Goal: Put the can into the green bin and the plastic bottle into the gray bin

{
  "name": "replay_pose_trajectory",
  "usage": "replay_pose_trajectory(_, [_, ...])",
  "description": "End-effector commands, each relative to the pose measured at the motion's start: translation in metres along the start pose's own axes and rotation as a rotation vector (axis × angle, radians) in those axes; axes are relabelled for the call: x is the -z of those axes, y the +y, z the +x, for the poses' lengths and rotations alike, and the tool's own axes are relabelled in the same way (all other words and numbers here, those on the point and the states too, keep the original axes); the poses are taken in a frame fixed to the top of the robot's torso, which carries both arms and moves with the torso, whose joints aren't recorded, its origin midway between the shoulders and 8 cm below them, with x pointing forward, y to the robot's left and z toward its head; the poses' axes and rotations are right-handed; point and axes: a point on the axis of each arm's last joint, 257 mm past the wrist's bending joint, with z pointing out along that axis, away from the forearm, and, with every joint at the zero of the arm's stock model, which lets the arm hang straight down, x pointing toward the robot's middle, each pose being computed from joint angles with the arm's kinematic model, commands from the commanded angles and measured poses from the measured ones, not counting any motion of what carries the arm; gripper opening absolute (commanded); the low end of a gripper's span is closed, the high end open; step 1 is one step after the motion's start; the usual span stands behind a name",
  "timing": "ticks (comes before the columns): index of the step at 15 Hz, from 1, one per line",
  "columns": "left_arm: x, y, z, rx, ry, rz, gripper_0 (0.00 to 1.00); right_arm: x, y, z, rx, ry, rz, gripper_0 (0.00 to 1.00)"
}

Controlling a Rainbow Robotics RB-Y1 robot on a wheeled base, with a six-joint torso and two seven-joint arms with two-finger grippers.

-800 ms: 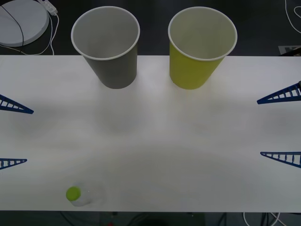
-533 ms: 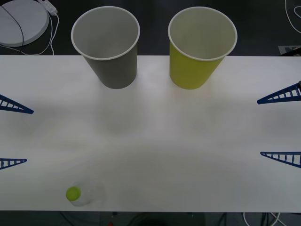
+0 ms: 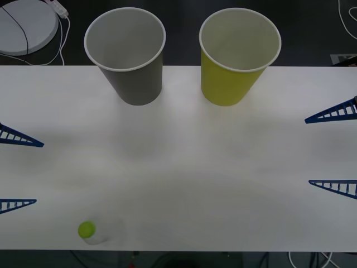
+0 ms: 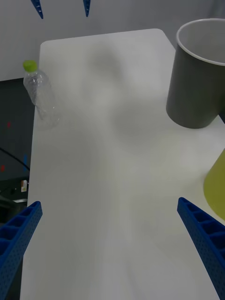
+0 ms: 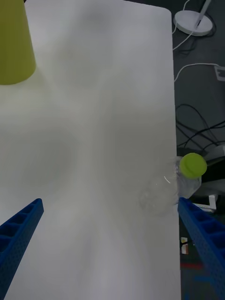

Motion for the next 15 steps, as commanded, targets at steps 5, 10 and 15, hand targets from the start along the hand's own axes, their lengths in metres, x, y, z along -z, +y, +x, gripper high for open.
replay_pose_trajectory(5, [-0.001,-0.009,0.041,-0.086,-0.027,0.015,1.00,0.000,0.000,0.000,0.000,0.000,0.000,1.00])
replay_pose_trajectory(10, [0.008,-0.030,0.064,-0.108,-0.033,0.077,1.00,0.000,0.000,0.000,0.000,0.000,0.000,1.00])
replay_pose_trajectory(15, [0.000,-0.050,0.091,-0.135,-0.064,0.098,1.00,0.000,0.000,0.000,0.000,0.000,0.000,1.00])
